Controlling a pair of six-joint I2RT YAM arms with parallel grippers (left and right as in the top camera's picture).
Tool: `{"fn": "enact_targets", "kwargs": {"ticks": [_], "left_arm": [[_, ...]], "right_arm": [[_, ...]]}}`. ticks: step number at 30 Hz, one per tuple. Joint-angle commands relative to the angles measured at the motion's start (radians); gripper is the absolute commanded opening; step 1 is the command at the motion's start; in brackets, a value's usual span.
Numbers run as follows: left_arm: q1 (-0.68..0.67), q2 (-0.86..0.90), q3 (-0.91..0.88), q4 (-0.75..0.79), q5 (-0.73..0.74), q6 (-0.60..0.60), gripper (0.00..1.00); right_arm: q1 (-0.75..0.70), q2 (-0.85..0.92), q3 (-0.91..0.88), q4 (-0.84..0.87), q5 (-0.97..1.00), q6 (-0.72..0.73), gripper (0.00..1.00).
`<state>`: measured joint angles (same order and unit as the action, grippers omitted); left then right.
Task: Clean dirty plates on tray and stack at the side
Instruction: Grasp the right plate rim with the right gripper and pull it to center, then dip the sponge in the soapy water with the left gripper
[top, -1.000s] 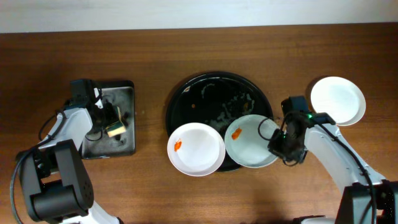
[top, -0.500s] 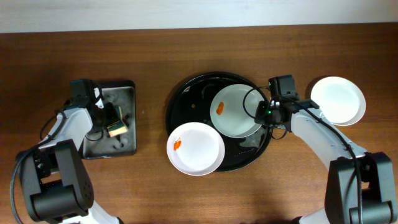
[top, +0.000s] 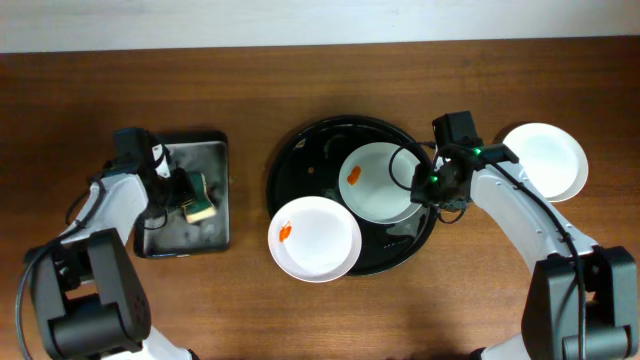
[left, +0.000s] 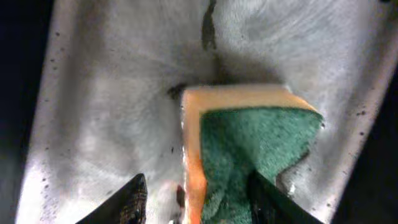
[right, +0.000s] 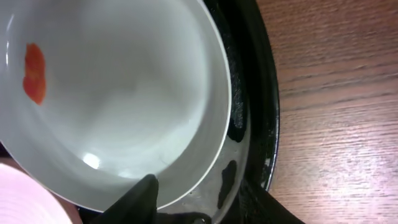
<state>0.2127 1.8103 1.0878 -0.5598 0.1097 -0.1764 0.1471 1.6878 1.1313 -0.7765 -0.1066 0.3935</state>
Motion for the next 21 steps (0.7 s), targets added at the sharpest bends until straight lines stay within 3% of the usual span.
{"fn": "enact_targets", "kwargs": {"ticks": [1, 3, 7, 11, 14, 18, 20, 21], "left_arm": [[-0.001, -0.062, 0.027, -0.036, -0.024, -0.028, 0.52], [-0.003, -0.026, 0.024, 0.007, -0.128, -0.034, 0.52], [-0.089, 0.064, 0.022, 0.004, -0.117, -0.032, 0.45], [-0.124, 0.117, 0.022, 0.023, -0.293, -0.033, 0.26], [-0.114, 0.168, 0.023, 0.028, -0.430, -0.032, 0.25], [-0.059, 0.168, 0.058, 0.055, -0.438, 0.040, 0.25], [-0.061, 0.165, 0.073, 0.015, -0.362, 0.058, 0.25], [-0.059, 0.148, 0.114, -0.056, -0.261, 0.058, 0.33]], "right_arm": [[0.009, 0.009, 0.012, -0.006, -0.015, 0.015, 0.44], [0.010, 0.009, 0.012, -0.006, -0.017, 0.015, 0.44], [0.010, 0.009, 0.012, -0.014, -0.017, 0.015, 0.44], [0.010, 0.009, 0.012, -0.021, -0.018, 0.016, 0.44], [0.010, 0.009, 0.012, -0.037, -0.018, 0.016, 0.44], [0.010, 0.009, 0.012, -0.043, -0.018, 0.016, 0.44], [0.010, 0.009, 0.013, -0.046, -0.018, 0.016, 0.44], [0.010, 0.009, 0.013, -0.054, -0.018, 0.016, 0.44]]}}
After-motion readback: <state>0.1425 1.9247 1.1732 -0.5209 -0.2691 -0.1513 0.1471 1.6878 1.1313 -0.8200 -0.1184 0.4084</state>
